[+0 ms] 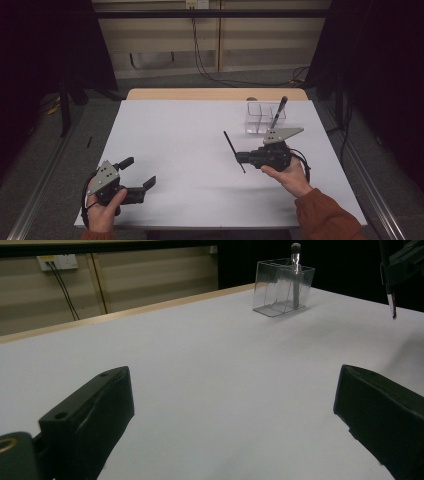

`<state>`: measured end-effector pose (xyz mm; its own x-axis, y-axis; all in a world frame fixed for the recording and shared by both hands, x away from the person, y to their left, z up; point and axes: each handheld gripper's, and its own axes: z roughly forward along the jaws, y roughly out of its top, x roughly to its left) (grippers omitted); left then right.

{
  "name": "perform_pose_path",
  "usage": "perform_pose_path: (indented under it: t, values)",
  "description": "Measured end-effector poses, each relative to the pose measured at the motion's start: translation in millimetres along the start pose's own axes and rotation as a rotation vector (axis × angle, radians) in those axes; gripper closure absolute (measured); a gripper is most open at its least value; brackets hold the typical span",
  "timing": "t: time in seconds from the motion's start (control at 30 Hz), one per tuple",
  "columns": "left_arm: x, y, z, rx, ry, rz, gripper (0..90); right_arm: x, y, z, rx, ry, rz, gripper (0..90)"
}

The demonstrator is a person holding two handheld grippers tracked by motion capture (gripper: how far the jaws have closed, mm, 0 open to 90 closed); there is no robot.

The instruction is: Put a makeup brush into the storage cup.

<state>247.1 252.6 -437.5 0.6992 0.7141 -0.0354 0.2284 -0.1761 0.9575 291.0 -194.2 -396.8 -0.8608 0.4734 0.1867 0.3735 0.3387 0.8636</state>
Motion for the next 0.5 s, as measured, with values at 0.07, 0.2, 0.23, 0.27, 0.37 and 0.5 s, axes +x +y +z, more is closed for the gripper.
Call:
perform_pose_path:
  t: [0.07, 0.2, 0.23, 0.27, 0.37, 0.5]
  values:
    - [0.5, 0.0, -0.2, 0.006, 0.002, 0.002, 2.8, 0.8, 1.9, 1.5, 0.015, 0.011, -0.007, 86.7]
    - [1.3, 0.1, -0.2, 0.008, -0.003, 0.006, 2.8, 1.4, 6.8, 2.3, 0.053, 0.016, -0.020, 86.7]
    - [1.4, 0.2, -0.3, 0.008, -0.004, 0.007, 2.8, 1.9, 8.0, 2.8, 0.060, 0.020, -0.023, 86.7]
    - [1.4, 0.2, -0.2, 0.008, -0.004, 0.006, 2.8, 2.0, 8.5, 2.8, 0.068, 0.022, -0.028, 86.7]
    - [0.7, 0.3, 0.0, 0.014, -0.006, 0.005, 2.8, 2.6, 9.8, 4.7, 0.104, 0.028, -0.045, 86.7]
    - [-0.7, 1.5, 0.6, 0.026, 0.002, 0.020, 3.2, 4.7, 9.7, 5.4, 0.124, 0.035, -0.063, 86.7]
